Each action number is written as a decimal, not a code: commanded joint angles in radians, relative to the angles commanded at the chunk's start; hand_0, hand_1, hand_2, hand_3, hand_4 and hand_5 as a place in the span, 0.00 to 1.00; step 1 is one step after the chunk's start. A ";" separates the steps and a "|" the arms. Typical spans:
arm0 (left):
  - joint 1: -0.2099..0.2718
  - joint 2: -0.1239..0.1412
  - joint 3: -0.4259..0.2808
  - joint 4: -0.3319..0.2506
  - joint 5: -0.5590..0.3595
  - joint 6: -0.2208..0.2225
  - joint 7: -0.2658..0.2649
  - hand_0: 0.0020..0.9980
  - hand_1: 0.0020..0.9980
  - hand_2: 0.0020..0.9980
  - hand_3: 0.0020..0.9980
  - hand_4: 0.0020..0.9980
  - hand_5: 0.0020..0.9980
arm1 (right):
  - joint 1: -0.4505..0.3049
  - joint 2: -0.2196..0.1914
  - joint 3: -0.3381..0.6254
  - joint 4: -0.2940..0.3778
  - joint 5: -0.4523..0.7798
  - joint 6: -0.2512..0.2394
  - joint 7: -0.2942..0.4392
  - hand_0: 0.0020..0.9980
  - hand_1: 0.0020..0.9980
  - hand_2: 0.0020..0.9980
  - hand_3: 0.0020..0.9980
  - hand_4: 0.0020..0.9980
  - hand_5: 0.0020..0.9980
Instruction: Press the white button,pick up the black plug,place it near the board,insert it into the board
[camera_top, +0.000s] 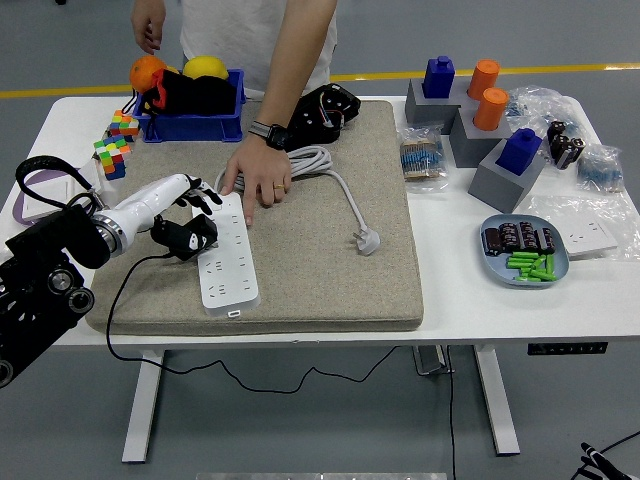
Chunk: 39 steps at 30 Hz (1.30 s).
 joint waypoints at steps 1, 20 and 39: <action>0.002 0.001 0.002 -0.001 -0.002 -0.001 0.001 0.63 0.70 0.57 0.64 0.79 0.00 | 0.000 0.000 0.000 0.000 0.000 0.000 0.000 0.82 0.76 0.74 0.72 0.78 0.55; 0.029 -0.001 0.007 -0.020 -0.011 -0.002 0.010 0.51 0.64 0.52 0.62 0.78 0.00 | 0.000 0.000 -0.007 -0.001 0.002 0.000 0.000 0.82 0.76 0.74 0.72 0.78 0.55; 0.046 -0.013 -0.007 -0.043 -0.013 0.002 0.007 0.44 0.62 0.50 0.61 0.76 0.00 | -0.004 -0.001 -0.018 -0.001 0.005 -0.001 0.001 0.82 0.76 0.74 0.72 0.78 0.55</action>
